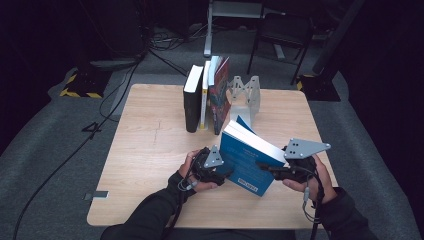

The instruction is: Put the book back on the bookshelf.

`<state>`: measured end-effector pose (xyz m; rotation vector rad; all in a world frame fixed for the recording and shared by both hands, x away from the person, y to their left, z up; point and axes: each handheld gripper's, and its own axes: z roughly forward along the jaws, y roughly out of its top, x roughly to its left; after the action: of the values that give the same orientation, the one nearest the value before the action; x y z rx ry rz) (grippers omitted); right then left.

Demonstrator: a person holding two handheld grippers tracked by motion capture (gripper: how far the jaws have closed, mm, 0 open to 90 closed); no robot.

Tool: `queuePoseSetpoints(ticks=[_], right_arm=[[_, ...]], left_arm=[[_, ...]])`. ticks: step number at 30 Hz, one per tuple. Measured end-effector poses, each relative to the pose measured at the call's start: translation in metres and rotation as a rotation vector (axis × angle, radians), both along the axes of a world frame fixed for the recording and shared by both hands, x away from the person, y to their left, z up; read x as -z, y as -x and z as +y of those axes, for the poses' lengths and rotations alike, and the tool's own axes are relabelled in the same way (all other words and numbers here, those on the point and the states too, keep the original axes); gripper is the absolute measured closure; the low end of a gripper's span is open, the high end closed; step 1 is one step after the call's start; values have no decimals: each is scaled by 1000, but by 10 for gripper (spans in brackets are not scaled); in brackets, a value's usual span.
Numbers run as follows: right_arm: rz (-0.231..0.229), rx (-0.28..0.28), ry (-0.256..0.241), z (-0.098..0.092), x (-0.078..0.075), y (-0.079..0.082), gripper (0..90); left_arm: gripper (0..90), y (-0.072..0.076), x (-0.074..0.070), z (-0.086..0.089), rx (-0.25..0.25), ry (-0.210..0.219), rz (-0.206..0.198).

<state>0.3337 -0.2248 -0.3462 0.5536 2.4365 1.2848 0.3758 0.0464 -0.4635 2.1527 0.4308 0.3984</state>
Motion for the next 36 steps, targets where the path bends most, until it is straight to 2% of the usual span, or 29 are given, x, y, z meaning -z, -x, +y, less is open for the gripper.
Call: queuePoseSetpoints(ticks=[2,5,6,8,10,15,18,21,23,24,26,28,29,32,34,36], right_arm=[[9,6,-11,2,0,-1,561],[17,6,-21,4,0,-2,554],[22,5,-27,5,0,-2,547],[18,0,-32,8,-1,-2,546],[14,4,-28,8,-1,-2,554],[27,30,-39,6,-1,-2,583],[25,35,-48,5,-1,-2,591],[32,38,-51,5,-1,-2,595],[37,39,-54,4,-1,-4,597],[39,39,-55,3,-1,-4,597],[41,44,-56,2,-1,-4,598],[32,49,-59,0,-1,-4,600],[29,57,-63,-2,-1,-4,601],[34,66,-66,-6,-1,-4,601],[34,79,-57,-12,-3,-4,601],[35,89,-46,-17,-6,-4,602]], left_arm=[[255,0,0,0,3,1,4],[302,2,0,5,8,-45,6],[331,4,0,10,18,-50,19],[300,8,2,20,2,-86,33],[276,13,6,35,-14,-112,64],[258,28,18,68,-74,-154,125],[233,35,25,80,-83,-172,155],[220,39,29,84,-76,-191,174],[197,42,31,88,-23,-210,166],[190,43,32,90,-13,-211,159],[187,42,33,93,-23,-208,163],[186,39,34,98,-62,-191,171],[187,38,34,100,-65,-184,173],[171,36,36,104,-73,-167,197],[157,33,39,107,-84,-142,227],[150,32,41,108,-87,-121,222]])
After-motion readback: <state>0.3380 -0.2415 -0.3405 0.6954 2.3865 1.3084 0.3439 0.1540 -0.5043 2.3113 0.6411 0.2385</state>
